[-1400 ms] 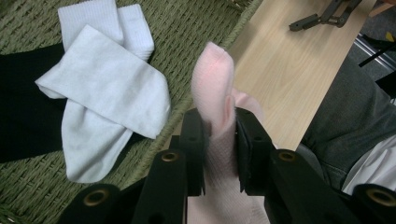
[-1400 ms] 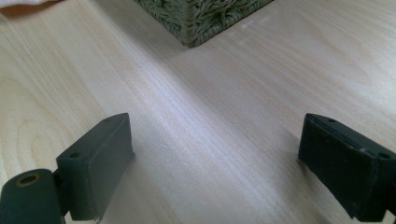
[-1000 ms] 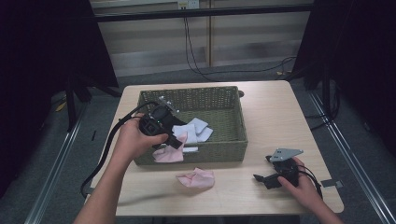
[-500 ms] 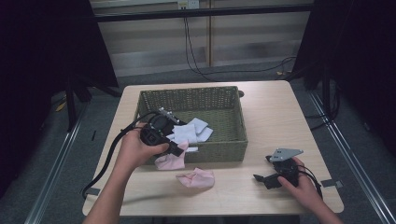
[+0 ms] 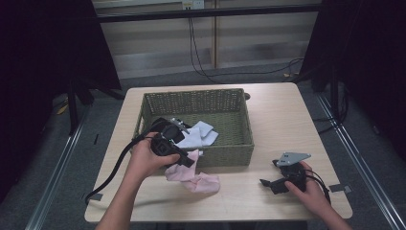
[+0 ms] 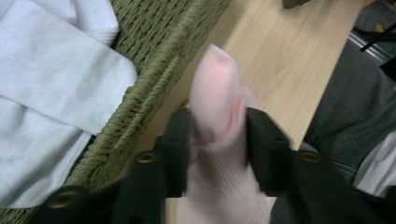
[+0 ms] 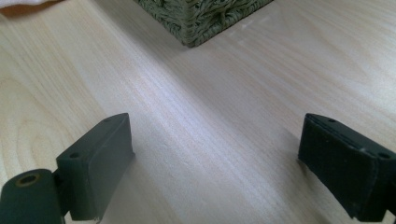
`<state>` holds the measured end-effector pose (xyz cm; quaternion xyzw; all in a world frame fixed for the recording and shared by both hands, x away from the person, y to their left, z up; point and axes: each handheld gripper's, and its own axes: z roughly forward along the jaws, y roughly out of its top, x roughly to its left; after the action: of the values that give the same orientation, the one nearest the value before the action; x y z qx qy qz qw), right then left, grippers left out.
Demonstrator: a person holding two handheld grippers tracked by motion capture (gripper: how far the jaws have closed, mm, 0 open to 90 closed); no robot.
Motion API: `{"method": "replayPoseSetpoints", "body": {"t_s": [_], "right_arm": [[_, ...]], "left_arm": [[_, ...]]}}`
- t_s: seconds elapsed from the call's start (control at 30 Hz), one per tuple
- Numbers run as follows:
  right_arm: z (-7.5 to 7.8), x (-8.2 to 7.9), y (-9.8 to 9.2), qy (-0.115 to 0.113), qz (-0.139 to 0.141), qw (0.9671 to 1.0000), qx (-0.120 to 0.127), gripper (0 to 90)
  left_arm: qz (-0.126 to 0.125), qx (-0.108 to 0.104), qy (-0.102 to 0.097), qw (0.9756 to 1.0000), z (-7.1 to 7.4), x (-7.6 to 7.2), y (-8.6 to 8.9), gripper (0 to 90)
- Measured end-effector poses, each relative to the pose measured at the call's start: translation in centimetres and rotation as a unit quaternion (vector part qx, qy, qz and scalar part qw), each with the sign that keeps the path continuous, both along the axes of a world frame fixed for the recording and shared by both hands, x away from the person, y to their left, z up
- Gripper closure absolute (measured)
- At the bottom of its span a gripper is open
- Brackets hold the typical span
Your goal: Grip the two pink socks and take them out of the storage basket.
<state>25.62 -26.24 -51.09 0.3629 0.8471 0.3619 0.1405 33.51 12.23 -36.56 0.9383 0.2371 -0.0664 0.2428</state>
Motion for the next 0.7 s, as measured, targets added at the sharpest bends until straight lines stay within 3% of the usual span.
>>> {"method": "replayPoseSetpoints", "body": {"t_s": [0.13, 0.37, 0.7], "right_arm": [[0.0, 0.0, 0.0, 0.0, 0.0, 1.0, 0.0, 9.3], [0.0, 0.0, 0.0, 0.0, 0.0, 1.0, 0.0, 9.3], [0.0, 0.0, 0.0, 0.0, 0.0, 1.0, 0.0, 9.2]], "left_arm": [[0.007, -0.001, 0.0, 1.0, -0.5, -0.1, 0.6, 47.2], [0.017, -0.001, -0.019, 0.9997, -1.0, -0.9, 2.1, 34.2], [0.034, -0.013, -0.022, 0.9991, -2.3, -1.4, 3.6, 28.7]]}}
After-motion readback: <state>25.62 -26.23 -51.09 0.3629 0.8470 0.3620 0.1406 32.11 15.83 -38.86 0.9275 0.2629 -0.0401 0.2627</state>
